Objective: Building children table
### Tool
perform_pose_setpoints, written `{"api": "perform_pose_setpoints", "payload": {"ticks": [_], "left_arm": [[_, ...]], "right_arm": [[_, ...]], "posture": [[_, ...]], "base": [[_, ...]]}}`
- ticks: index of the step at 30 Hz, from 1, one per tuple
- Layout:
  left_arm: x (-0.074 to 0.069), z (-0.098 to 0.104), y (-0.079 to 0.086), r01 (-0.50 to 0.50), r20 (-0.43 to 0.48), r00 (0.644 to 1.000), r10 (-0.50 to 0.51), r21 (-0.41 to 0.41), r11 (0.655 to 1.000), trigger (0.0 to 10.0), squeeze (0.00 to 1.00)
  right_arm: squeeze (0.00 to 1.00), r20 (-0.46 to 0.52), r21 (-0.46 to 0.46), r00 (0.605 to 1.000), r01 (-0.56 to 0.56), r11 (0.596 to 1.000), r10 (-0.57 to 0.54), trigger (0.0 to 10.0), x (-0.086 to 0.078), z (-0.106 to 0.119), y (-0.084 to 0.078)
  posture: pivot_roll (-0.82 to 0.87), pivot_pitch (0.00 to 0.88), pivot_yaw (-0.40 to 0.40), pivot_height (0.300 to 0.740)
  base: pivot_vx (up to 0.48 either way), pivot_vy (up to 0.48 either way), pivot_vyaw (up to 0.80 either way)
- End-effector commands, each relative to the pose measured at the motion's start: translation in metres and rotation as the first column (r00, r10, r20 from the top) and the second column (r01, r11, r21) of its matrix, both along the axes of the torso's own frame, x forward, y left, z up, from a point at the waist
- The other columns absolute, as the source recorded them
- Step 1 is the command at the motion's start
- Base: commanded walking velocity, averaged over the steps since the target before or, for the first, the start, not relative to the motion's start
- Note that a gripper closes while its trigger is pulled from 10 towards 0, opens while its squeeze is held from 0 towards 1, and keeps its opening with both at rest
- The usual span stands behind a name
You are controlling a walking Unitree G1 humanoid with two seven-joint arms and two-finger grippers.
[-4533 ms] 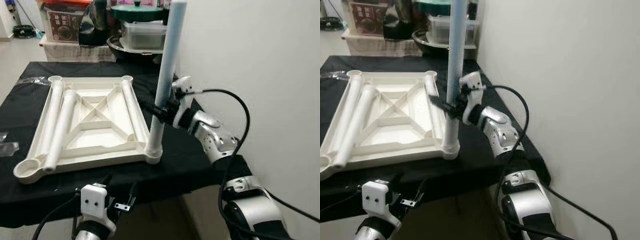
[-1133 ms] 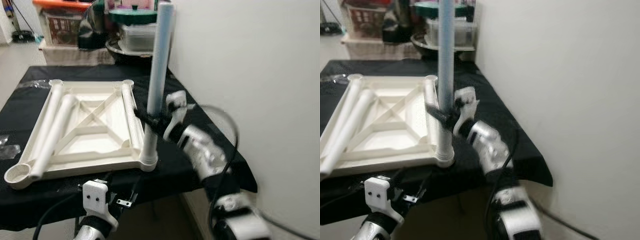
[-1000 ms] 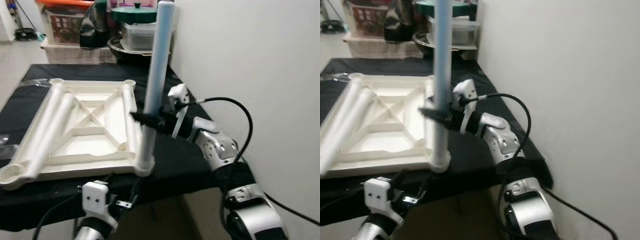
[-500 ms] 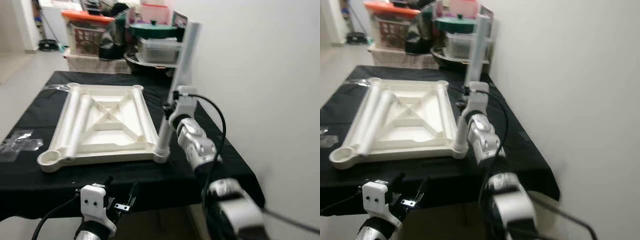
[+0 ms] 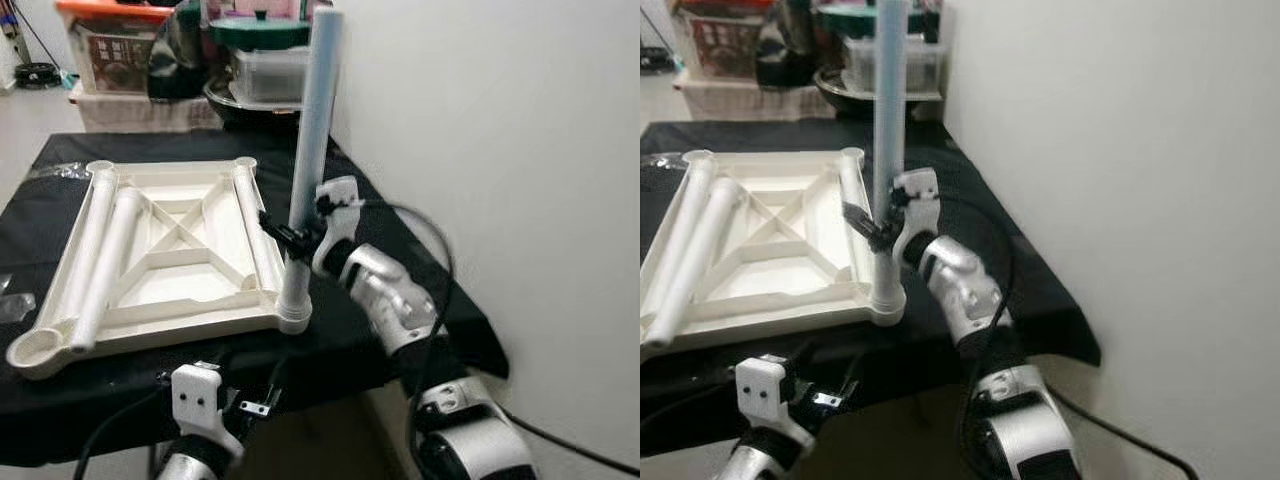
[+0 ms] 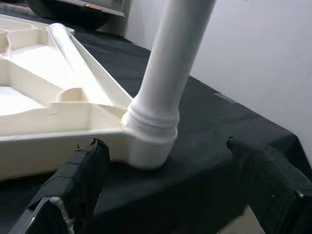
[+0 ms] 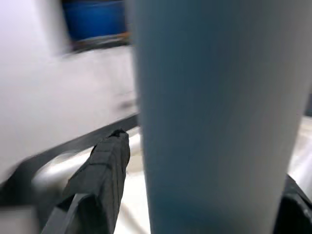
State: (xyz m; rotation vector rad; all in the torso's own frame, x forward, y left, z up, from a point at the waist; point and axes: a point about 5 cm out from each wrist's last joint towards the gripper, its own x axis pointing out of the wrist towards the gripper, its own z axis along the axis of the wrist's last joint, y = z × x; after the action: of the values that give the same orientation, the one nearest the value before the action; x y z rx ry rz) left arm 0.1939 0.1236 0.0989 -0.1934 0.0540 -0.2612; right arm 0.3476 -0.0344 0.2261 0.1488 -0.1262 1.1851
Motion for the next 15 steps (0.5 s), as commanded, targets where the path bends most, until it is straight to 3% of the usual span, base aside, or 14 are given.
{"api": "perform_pose_setpoints", "payload": {"ticks": [1, 3, 4, 5, 7, 8, 9, 10, 11, 12, 13, 14, 15], "left_arm": [[-0.001, -0.003, -0.003, 0.012, -0.015, 1.0, -0.013, -0.018, 1.0, 10.0, 0.0], [-0.001, -0.002, -0.004, 0.013, -0.013, 1.0, -0.013, -0.018, 1.0, 10.0, 0.0], [-0.001, -0.002, -0.004, 0.013, -0.013, 1.0, -0.013, -0.018, 1.0, 10.0, 0.0], [-0.001, -0.002, -0.004, 0.008, -0.012, 1.0, -0.008, -0.017, 1.0, 10.0, 0.0], [-0.002, -0.002, -0.003, -0.001, -0.01, 1.0, 0.001, -0.016, 1.0, 10.0, 0.0], [-0.002, -0.001, -0.002, -0.003, -0.01, 1.0, 0.003, -0.013, 1.0, 10.0, 0.0], [-0.002, -0.001, -0.002, -0.003, -0.01, 1.0, 0.003, -0.013, 1.0, 10.0, 0.0], [-0.003, -0.001, -0.002, -0.002, -0.01, 1.0, 0.002, -0.012, 1.0, 10.0, 0.0], [-0.003, -0.001, -0.001, -0.001, -0.011, 1.0, 0.001, -0.011, 1.0, 10.0, 0.0], [-0.003, -0.001, -0.001, 0.001, -0.012, 1.0, -0.001, -0.011, 1.0, 10.0, 0.0], [-0.003, -0.001, -0.001, 0.001, -0.012, 1.0, -0.001, -0.011, 1.0, 10.0, 0.0], [-0.004, -0.002, -0.001, 0.003, -0.013, 1.0, -0.003, -0.011, 1.0, 10.0, 0.0], [-0.004, -0.002, -0.001, 0.003, -0.013, 1.0, -0.003, -0.011, 1.0, 10.0, 0.0]], "right_arm": [[0.0, 0.04, -0.034, 0.985, -0.164, 0.986, 0.165, 10.0, -0.01, 0.001, 0.011], [0.0, 0.001, -0.125, 0.984, -0.176, 0.976, 0.178, 10.0, -0.007, -0.016, 0.013], [0.0, 0.001, -0.125, 0.984, -0.176, 0.976, 0.178, 10.0, -0.007, -0.016, 0.013], [0.0, -0.057, -0.183, 0.995, -0.088, 0.979, 0.079, 0.0, 0.0, -0.031, 0.017], [0.0, -0.111, -0.272, 0.98, 0.128, 0.954, -0.163, 0.0, 0.012, -0.051, 0.021], [0.0, -0.15, -0.301, 0.9, 0.353, 0.886, -0.409, 0.0, 0.024, -0.06, 0.012], [0.0, -0.15, -0.301, 0.9, 0.353, 0.886, -0.409, 0.0, 0.024, -0.06, 0.012], [0.0, -0.17, -0.318, 0.769, 0.55, 0.772, -0.617, 0.0, 0.033, -0.066, -0.001], [0.0, -0.222, -0.329, 0.567, 0.722, 0.608, -0.793, 0.0, 0.039, -0.071, -0.022], [0.0, -0.224, -0.334, 0.329, 0.858, 0.39, -0.917, 0.0, 0.039, -0.076, -0.047], [0.0, -0.224, -0.334, 0.329, 0.858, 0.39, -0.917, 0.0, 0.039, -0.076, -0.047], [0.0, -0.222, -0.331, 0.183, 0.91, 0.25, -0.958, 0.0, 0.037, -0.078, -0.064], [0.0, -0.222, -0.331, 0.183, 0.91, 0.25, -0.958, 0.0, 0.037, -0.078, -0.064]], "posture": [[0.16, 0.0, -0.137, 0.74], [0.16, 0.0, -0.145, 0.74], [0.16, 0.0, -0.145, 0.74], [0.17, 0.0, -0.148, 0.74], [0.18, 0.0, -0.148, 0.74], [0.17, 0.0, -0.144, 0.74], [0.17, 0.0, -0.144, 0.74], [0.17, 0.0, -0.142, 0.74], [0.17, 0.0, -0.139, 0.74], [0.16, 0.0, -0.135, 0.74], [0.16, 0.0, -0.135, 0.74], [0.16, 0.0, -0.135, 0.74], [0.16, 0.0, -0.135, 0.74]], "base": [[0.0, 0.0, 0.0], [0.0, 0.0, 0.0], [0.0, 0.0, 0.0], [0.0, 0.0, 0.0], [0.0, 0.0, 0.0], [0.0, 0.0, 0.0], [0.0, 0.0, 0.0], [0.0, 0.0, 0.0], [0.0, 0.0, 0.0], [0.0, 0.0, 0.0], [0.0, 0.0, 0.0], [0.0, 0.0, 0.0], [0.0, 0.0, 0.0]]}}
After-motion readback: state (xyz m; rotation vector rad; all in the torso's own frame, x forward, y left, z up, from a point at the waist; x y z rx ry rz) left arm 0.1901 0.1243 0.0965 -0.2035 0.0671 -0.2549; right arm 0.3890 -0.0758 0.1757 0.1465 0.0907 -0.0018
